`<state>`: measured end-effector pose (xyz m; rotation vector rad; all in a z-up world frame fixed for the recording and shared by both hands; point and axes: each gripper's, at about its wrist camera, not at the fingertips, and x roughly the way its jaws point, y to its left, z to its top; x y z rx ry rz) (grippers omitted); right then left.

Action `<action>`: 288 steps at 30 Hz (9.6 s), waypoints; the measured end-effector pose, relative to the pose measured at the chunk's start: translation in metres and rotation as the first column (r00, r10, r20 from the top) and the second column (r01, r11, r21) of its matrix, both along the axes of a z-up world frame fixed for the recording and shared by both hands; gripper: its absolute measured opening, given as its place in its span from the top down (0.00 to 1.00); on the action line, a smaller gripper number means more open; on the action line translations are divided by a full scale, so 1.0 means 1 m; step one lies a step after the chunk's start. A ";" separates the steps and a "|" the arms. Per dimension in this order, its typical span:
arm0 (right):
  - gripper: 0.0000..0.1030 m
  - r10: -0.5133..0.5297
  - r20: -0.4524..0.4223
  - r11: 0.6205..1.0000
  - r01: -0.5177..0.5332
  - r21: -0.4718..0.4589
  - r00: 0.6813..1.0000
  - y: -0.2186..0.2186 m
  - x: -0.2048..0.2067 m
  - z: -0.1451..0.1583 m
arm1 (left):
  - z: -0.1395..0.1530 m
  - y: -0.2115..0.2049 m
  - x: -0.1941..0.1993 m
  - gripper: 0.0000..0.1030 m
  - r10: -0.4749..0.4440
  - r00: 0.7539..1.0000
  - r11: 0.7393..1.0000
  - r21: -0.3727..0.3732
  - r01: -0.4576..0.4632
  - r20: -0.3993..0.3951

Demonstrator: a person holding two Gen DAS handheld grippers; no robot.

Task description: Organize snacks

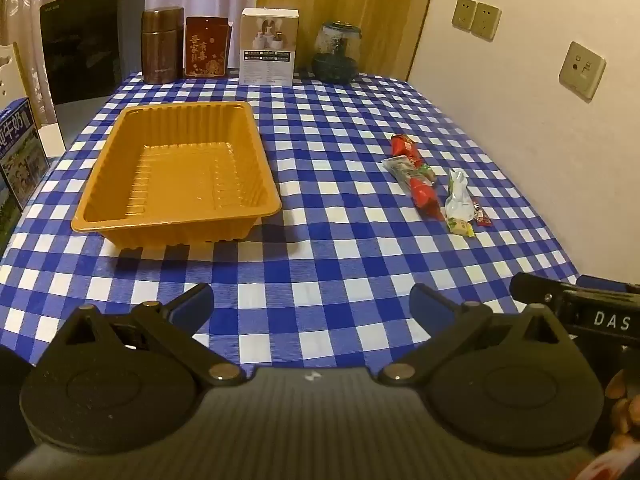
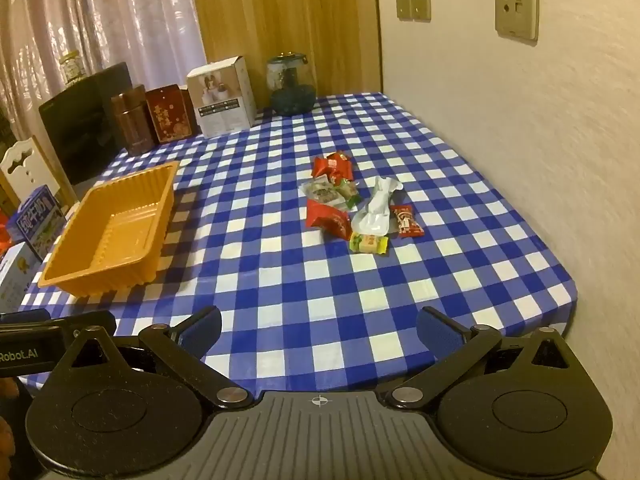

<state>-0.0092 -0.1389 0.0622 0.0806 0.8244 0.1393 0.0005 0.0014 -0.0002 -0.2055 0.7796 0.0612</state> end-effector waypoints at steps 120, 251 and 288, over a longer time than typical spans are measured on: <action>0.01 -0.183 0.036 0.982 0.181 0.046 0.983 -0.062 0.070 -0.034 | -0.024 -0.027 0.088 0.00 -0.094 0.996 0.994 -0.059 0.094 0.010; 0.77 0.376 0.015 0.907 -0.372 0.198 0.926 0.203 0.165 -0.048 | -0.011 0.173 0.099 0.75 0.081 0.996 0.991 0.104 -0.084 0.032; 0.48 0.247 0.076 0.934 -0.258 0.247 0.966 0.148 0.133 -0.011 | 0.013 0.146 0.069 0.58 0.064 0.996 0.995 0.074 -0.068 0.060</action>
